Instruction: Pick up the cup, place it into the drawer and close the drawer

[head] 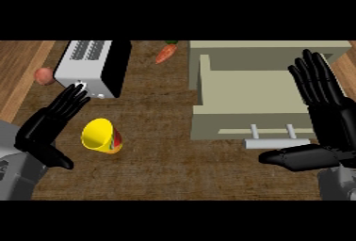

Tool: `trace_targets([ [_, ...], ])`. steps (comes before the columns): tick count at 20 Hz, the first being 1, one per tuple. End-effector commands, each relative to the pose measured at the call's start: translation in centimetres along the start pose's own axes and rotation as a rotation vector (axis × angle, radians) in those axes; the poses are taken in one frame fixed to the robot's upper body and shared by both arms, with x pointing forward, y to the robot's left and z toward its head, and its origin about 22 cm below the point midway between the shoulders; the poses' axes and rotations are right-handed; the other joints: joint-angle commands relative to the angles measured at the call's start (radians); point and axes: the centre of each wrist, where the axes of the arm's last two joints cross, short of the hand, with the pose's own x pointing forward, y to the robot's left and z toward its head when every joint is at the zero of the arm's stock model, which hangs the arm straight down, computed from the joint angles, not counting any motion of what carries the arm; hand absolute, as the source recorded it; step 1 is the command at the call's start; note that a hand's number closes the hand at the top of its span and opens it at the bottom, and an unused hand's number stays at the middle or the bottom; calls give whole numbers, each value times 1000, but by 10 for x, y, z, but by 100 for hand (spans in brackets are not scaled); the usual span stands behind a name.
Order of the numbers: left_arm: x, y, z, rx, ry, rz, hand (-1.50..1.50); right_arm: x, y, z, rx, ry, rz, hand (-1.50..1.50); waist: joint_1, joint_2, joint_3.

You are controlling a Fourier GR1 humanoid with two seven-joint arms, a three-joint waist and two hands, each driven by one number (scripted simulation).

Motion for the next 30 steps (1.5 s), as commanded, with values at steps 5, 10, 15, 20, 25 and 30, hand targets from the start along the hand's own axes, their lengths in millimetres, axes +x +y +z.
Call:
trace_targets([
  [5, -53, 17, 27, 37, 73, 1, -150, 1, -10, -9, 17, -13, 14, -150, -3, 1, -1],
  [10, -77, 12, 29, 59, 77, -44, -150, 10, -12, -21, 12, -29, 0, -150, -13, 5, -2],
  [15, -84, 9, 21, 74, 71, -53, -150, 13, -4, -13, -9, -22, 6, -150, -16, 5, -2],
  [20, -96, 6, 38, 98, 51, -58, -150, 10, -16, -17, 15, -14, -5, -150, -31, 13, -5],
  [25, -109, -8, 33, 94, 31, -42, -150, 22, -13, -16, 46, -29, 10, -150, -45, 13, -6],
  [30, -106, -7, 26, 77, -5, -57, -150, 14, -6, -18, 33, -21, 2, -150, -30, 12, -5],
])
